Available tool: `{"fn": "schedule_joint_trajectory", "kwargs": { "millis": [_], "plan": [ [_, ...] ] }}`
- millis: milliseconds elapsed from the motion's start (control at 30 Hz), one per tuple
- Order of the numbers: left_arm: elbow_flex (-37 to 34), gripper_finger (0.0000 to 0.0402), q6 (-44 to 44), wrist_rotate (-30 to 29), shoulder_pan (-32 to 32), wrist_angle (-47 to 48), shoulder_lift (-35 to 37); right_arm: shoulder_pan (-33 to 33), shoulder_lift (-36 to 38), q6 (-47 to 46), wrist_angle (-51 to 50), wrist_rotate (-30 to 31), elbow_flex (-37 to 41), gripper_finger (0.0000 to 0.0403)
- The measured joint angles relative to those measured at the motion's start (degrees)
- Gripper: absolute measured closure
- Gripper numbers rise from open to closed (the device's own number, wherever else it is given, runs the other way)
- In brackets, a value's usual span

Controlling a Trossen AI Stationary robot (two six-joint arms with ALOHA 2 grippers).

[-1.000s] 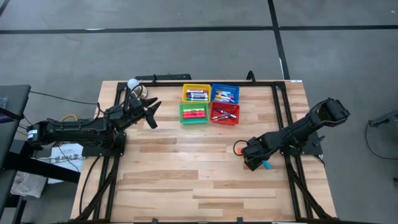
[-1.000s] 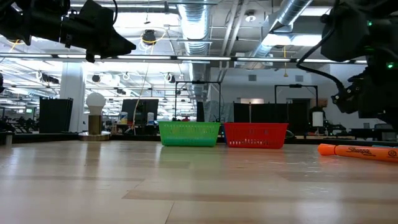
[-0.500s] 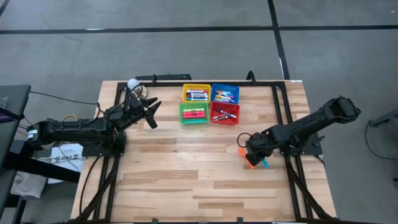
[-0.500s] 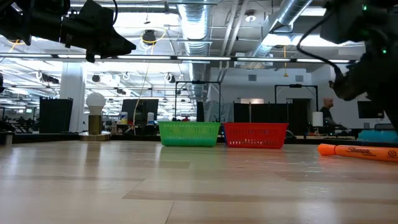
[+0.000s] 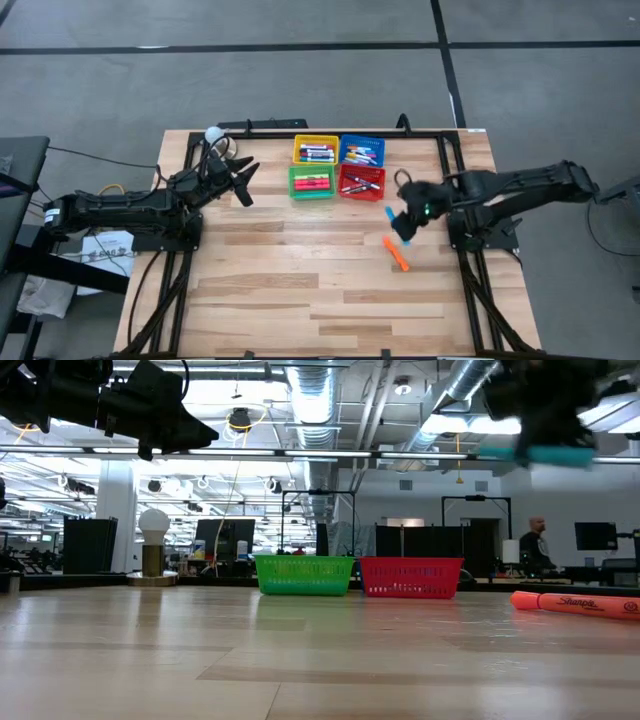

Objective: Pick & Place Markers
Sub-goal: Put the large blue highlighter pen into the green bin

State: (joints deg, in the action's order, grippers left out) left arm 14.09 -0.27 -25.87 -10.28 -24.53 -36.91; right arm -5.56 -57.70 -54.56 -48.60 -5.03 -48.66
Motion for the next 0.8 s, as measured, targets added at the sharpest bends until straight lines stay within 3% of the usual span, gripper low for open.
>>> {"fn": "schedule_joint_trajectory", "kwargs": {
  "millis": [333, 567, 800],
  "plan": [
    [0.00, 0.0284, -0.02, 0.00, 0.00, -0.02, 0.00, 9.29, 0.18, 19.39, 14.79, 0.99, -6.25, 0.0336],
    [0.00, 0.0284, -0.02, 0.00, 0.00, 0.00, 0.00, 14.82, -0.75, 23.86, 21.73, -4.57, -6.34, 0.0336],
    [0.00, 0.0284, -0.02, 0.00, 0.01, 0.00, 0.00, 17.84, -6.43, 28.29, 27.12, -8.29, -6.34, 0.0336]
  ]
}}
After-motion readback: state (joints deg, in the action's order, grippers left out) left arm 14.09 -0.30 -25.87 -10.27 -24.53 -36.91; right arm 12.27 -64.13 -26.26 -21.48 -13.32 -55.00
